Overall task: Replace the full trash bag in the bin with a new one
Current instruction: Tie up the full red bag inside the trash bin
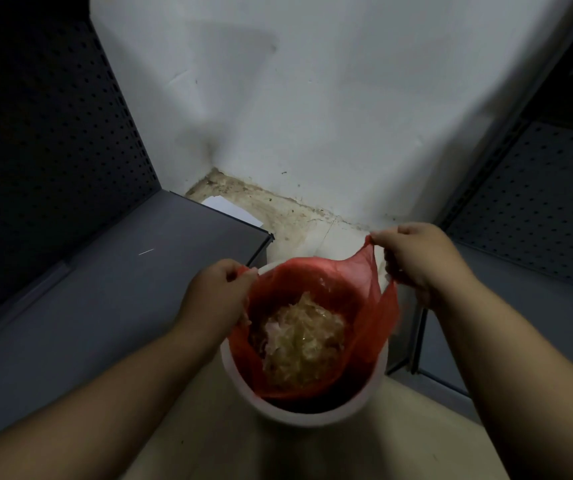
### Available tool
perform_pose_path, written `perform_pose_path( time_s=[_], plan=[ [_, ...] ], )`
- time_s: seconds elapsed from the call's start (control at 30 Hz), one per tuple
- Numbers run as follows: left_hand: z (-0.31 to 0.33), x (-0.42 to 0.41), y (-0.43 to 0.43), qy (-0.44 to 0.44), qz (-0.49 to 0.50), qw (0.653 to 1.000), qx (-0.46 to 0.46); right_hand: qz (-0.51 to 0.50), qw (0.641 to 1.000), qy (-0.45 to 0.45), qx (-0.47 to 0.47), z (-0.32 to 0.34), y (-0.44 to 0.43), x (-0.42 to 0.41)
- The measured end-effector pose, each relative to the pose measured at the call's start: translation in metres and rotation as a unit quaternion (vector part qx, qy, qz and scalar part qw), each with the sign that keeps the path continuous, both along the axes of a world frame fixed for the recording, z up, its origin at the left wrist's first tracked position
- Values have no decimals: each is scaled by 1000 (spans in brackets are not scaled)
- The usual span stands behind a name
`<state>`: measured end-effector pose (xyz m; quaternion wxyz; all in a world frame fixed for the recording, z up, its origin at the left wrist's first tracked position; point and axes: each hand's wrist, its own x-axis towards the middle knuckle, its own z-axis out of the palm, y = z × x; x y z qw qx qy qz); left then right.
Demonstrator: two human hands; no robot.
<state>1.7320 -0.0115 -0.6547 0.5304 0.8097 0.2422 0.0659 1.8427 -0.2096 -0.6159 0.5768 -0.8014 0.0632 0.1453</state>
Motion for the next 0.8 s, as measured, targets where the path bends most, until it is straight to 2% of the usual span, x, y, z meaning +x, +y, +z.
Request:
perform_pose_path(
  time_s=[0.13, 0.23, 0.3, 0.37, 0.4, 0.47, 0.53, 0.6, 0.7, 0.8],
  plan=[
    [8, -10, -4, -37, -51, 998, 29, 117, 993, -8, -7, 22, 1, -3],
    [4, -11, 8, -64, -183, 979, 64, 222, 973, -25, -52, 34, -2, -7],
    [-3, -7, 19, -110, -234, 956, 138, 250, 958, -79, -114, 37, -2, -8],
    [-13, -2, 24, -170, -206, 944, 194, 247, 937, -152, -193, 37, 0, -7],
    [-18, -1, 22, -186, -173, 949, 186, 243, 925, -180, -228, 37, 2, -6],
    [-28, 4, 11, -176, -93, 975, 96, 240, 911, -210, -262, 37, 8, -4],
    [-34, 13, -5, -153, -19, 988, -12, 240, 913, -210, -253, 32, 14, 0],
    [-31, 23, -22, -136, 35, 986, -86, 243, 916, -205, -244, 26, 22, 5],
    [-28, 34, -40, -91, 42, 981, -165, 249, 914, -213, -238, 20, 32, 11],
    [-32, 37, -49, -45, 18, 985, -165, 262, 907, -224, -241, 14, 39, 16]
  ],
)
